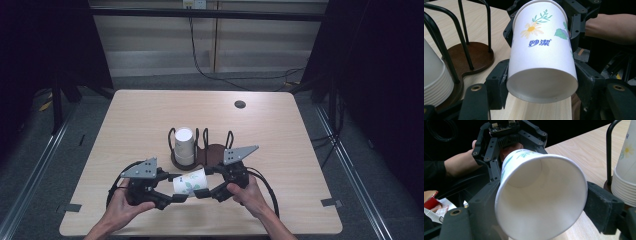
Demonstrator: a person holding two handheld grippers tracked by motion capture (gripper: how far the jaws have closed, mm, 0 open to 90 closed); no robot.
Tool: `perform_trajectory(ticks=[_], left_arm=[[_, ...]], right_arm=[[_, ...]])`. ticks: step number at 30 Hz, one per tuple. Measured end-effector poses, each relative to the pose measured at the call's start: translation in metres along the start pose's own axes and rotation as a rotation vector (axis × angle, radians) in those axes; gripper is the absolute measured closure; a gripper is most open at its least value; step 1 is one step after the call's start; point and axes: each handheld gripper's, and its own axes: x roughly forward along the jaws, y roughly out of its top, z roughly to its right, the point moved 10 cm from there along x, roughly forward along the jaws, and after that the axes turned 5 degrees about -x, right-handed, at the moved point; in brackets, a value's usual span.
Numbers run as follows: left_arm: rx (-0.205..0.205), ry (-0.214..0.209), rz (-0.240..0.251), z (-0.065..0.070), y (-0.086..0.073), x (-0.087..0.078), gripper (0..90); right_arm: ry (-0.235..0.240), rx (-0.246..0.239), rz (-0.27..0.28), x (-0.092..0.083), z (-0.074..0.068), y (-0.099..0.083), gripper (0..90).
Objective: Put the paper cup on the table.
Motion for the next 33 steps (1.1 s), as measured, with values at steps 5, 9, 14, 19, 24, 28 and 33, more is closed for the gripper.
perform_trajectory(ticks=[5,9,14,19,24,28,33], left_arm=[[-0.018,-0.005,-0.007,-0.002,-0.003,0.002,35.4],[-0.034,0.008,-0.016,-0.006,-0.004,0.003,31.7],[-0.046,0.011,-0.026,-0.007,-0.005,0.002,26.1],[-0.043,0.027,-0.038,-0.010,-0.006,0.003,19.9],[-0.053,0.035,-0.048,-0.011,-0.008,0.003,17.5],[-0.052,0.055,-0.059,-0.013,-0.009,0.002,16.6],[-0.055,0.077,-0.073,-0.015,-0.014,0.000,16.8]], right_arm=[[0.001,0.007,0.010,-0.002,0.002,0.001,23.0],[0.000,0.002,0.010,-0.002,0.002,0.001,25.3],[-0.010,0.000,0.007,-0.003,0.003,0.001,26.2],[-0.022,-0.003,0.010,-0.006,0.003,0.002,26.4],[-0.042,-0.002,0.005,-0.008,0.006,0.002,26.4],[-0.052,-0.003,0.000,-0.009,0.007,0.002,26.4],[-0.068,-0.005,-0.001,-0.013,0.008,0.003,26.4]])
